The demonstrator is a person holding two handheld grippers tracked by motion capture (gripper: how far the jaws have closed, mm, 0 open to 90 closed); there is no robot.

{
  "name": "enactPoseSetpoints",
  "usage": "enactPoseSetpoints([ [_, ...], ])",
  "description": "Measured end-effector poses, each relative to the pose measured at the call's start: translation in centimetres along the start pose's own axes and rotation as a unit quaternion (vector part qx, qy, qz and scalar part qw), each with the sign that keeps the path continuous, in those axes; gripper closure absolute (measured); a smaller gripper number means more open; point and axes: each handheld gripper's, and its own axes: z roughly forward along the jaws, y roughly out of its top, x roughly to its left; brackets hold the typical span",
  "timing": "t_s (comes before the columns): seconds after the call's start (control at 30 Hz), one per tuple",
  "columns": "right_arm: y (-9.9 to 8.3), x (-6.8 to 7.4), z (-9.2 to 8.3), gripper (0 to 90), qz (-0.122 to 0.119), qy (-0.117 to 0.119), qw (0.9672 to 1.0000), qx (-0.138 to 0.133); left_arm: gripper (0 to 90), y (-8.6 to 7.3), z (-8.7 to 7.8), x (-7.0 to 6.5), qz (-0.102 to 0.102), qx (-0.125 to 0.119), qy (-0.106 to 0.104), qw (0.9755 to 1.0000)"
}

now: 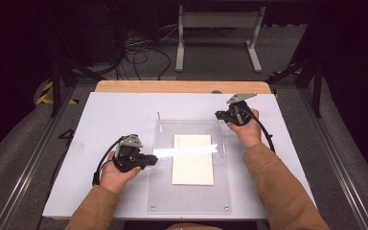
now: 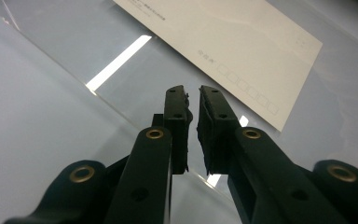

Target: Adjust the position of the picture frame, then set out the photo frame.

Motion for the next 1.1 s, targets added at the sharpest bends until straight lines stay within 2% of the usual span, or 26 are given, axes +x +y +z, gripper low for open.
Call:
enactPoseSetpoints([
  [0.13,-0.2,0.0,0.3,84.8,0.000,0.005,1.0000,0.002,81.7,0.1,0.0,0.0,0.005,0.001,0.001,1.0000],
  [0.23,-0.6,-0.1,0.9,84.8,0.011,0.006,0.9999,0.005,81.7,0.1,0.0,0.0,0.001,-0.003,-0.001,1.0000],
  [0.3,-0.7,-0.2,1.1,84.8,0.018,0.009,0.9998,-0.002,81.6,0.1,0.0,0.2,0.005,-0.002,-0.001,1.0000],
  [0.37,-0.8,-0.2,1.2,84.7,0.015,0.008,0.9999,-0.004,81.6,0.1,0.1,0.2,-0.002,-0.003,-0.001,1.0000],
  [0.47,-0.8,-0.2,1.2,84.3,0.016,0.008,0.9998,-0.003,81.3,0.3,0.1,0.2,0.003,-0.005,0.001,1.0000],
  [0.6,-0.9,-0.2,0.3,74.3,0.023,0.002,0.9995,-0.021,75.2,0.2,-0.3,0.3,0.006,-0.016,0.018,0.9997],
  [0.63,-0.9,-0.3,-0.1,72.4,0.017,0.004,0.9994,-0.029,72.1,0.2,-0.5,0.4,0.001,-0.020,0.022,0.9996],
  [0.7,-0.9,-0.1,-1.0,67.5,-0.002,0.014,0.9992,-0.036,65.7,0.1,-0.8,0.5,0.010,-0.029,0.021,0.9993],
  [0.73,-0.9,-0.1,-1.2,65.4,-0.009,0.019,0.9991,-0.038,63.9,0.1,-0.9,0.4,0.008,-0.036,0.016,0.9992],
  [0.77,-1.0,-0.1,-1.5,62.8,-0.022,0.026,0.9988,-0.035,62.0,0.1,-1.1,0.5,0.016,-0.038,0.019,0.9990],
  [0.83,-1.2,-0.2,-1.7,61.5,-0.033,0.029,0.9986,-0.031,60.2,0.1,-1.4,0.4,0.027,-0.045,0.024,0.9983],
  [1.0,-1.9,-0.9,-1.7,59.8,-0.026,0.044,0.9979,-0.040,57.9,-0.2,-2.1,0.0,0.037,-0.055,0.029,0.9974],
  [1.03,-2.0,-1.2,-1.4,64.1,-0.028,0.057,0.9971,-0.043,57.4,-0.4,-2.2,0.0,0.036,-0.057,0.030,0.9973],
  [1.1,-2.1,-1.2,-1.3,65.6,-0.029,0.058,0.9970,-0.043,57.4,-0.6,-2.2,-0.1,0.033,-0.058,0.031,0.9973],
])
